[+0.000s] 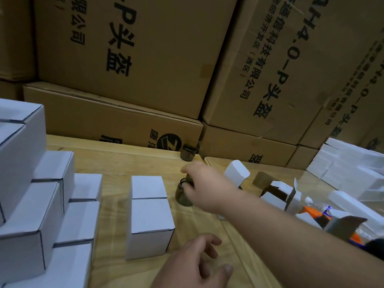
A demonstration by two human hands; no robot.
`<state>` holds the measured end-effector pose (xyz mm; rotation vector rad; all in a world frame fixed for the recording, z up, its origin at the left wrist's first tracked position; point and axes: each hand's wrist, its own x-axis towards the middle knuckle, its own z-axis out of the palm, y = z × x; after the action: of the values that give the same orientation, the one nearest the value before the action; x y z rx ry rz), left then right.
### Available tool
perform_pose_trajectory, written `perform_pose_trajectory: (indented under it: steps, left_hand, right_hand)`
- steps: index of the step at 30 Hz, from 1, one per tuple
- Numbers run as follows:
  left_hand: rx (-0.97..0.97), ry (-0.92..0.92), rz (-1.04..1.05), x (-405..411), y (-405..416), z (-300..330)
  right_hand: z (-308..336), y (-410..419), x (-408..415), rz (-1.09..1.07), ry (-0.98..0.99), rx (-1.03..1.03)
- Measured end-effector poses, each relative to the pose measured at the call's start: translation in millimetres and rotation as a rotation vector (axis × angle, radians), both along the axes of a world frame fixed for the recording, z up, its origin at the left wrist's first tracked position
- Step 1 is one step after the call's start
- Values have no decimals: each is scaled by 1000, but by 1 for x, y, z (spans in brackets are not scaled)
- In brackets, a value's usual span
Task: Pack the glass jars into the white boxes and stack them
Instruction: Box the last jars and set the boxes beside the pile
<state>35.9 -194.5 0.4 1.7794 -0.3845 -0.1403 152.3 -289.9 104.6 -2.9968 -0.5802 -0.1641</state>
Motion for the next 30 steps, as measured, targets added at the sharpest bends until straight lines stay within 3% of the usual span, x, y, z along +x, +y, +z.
perform_pose_trajectory:
  steps: [4,8,11,15,19,23,26,30]
  left_hand:
    - [56,25,-7,-1,1,9]
    - [85,-4,34,-5,2,9]
    - [149,-31,45,-5,2,6]
    - [216,-28,-64,-6,2,5]
    - [127,-2,1,-6,0,3]
    - [93,32,55,-10,-3,2]
    - [73,42,70,-11,-3,1]
    - [72,34,76,-10,-3,-1]
  right_hand:
    - [-38,3,12,-147,143,-32]
    - [-63,-11,7,-163,49,61]
    - [-84,-27,-16,-178,-77,326]
    - [-116,-42,-61,-179,-176,838]
    - [-108,-50,-85,-179,-382,1160]
    - [-96,-69,-82,-136,-467,1160]
    - [-96,-91,-71,-224,-503,1132]
    - [-99,-109,-56,-352,-328,965]
